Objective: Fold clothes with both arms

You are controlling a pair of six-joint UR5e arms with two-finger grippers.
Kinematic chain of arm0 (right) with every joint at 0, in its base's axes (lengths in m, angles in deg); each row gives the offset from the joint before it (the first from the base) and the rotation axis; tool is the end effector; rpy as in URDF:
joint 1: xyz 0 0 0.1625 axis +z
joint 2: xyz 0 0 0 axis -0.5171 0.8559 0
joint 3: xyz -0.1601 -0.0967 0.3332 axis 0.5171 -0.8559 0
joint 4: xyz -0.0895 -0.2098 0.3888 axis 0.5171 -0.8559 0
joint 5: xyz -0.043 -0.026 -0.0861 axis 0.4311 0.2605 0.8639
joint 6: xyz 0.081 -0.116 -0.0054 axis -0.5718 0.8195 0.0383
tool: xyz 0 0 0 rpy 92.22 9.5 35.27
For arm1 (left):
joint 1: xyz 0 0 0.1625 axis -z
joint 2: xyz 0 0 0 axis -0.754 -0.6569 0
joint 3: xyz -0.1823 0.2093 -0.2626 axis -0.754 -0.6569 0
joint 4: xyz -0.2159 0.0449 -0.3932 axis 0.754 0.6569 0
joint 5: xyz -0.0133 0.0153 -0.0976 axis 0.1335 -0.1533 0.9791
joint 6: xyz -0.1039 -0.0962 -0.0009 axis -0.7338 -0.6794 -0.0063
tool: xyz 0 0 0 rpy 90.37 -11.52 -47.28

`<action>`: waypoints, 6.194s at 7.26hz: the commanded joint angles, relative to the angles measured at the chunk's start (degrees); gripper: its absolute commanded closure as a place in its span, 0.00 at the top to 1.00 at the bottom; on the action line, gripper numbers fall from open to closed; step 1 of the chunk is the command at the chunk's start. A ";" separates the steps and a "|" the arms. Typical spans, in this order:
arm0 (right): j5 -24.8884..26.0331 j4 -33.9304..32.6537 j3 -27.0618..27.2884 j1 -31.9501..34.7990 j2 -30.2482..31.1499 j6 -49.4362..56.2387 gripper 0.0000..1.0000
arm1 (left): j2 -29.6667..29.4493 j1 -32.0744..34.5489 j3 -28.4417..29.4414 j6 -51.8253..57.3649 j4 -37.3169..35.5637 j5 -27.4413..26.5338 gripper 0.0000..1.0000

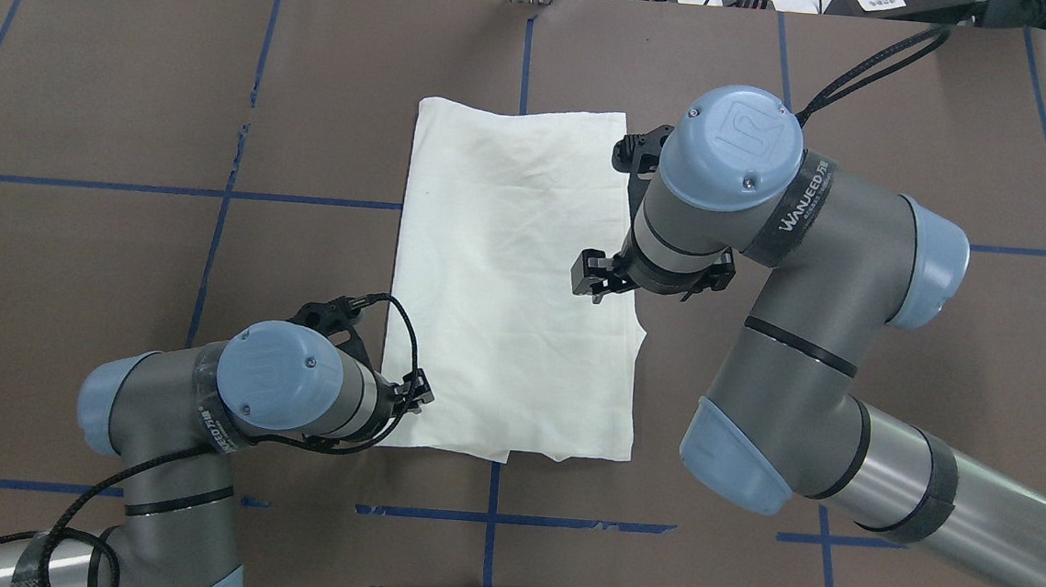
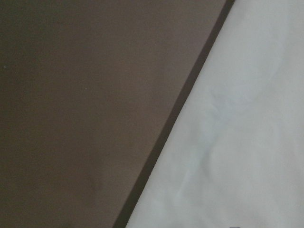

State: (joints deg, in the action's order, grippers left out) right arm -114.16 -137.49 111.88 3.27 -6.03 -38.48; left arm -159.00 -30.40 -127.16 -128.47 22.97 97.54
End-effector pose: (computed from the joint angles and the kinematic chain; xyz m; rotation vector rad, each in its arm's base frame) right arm -0.4798 -0.4321 0.1662 0.0952 -0.7629 -0.0622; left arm 0.5955 -0.3160 0.2398 -0.1273 0.8986 -0.4767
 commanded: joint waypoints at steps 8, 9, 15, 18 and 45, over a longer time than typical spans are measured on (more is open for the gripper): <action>0.03 0.00 0.00 0.13 0.27 0.08 1.00 | 0.80 -1.14 -0.12 0.46 -0.25 -0.61 0.47; -0.06 0.00 0.00 0.04 0.27 0.08 1.00 | 0.72 -1.14 -0.20 0.20 -0.25 -0.61 0.34; 0.03 1.48 0.53 -1.61 0.53 -6.81 1.00 | 0.89 -2.37 -4.40 4.56 -3.92 -0.70 0.00; 3.60 18.42 0.61 -9.08 9.30 -31.13 1.00 | 0.80 -2.55 -5.21 5.29 -4.11 -0.35 0.00; 12.87 18.63 1.37 -18.49 10.36 -43.60 0.00 | 0.98 -7.00 -8.96 5.91 -4.20 -1.74 0.00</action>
State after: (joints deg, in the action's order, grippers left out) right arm -100.58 -118.85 110.14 -14.49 2.90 -82.28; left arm -158.13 -34.98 -133.41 -122.48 19.04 96.47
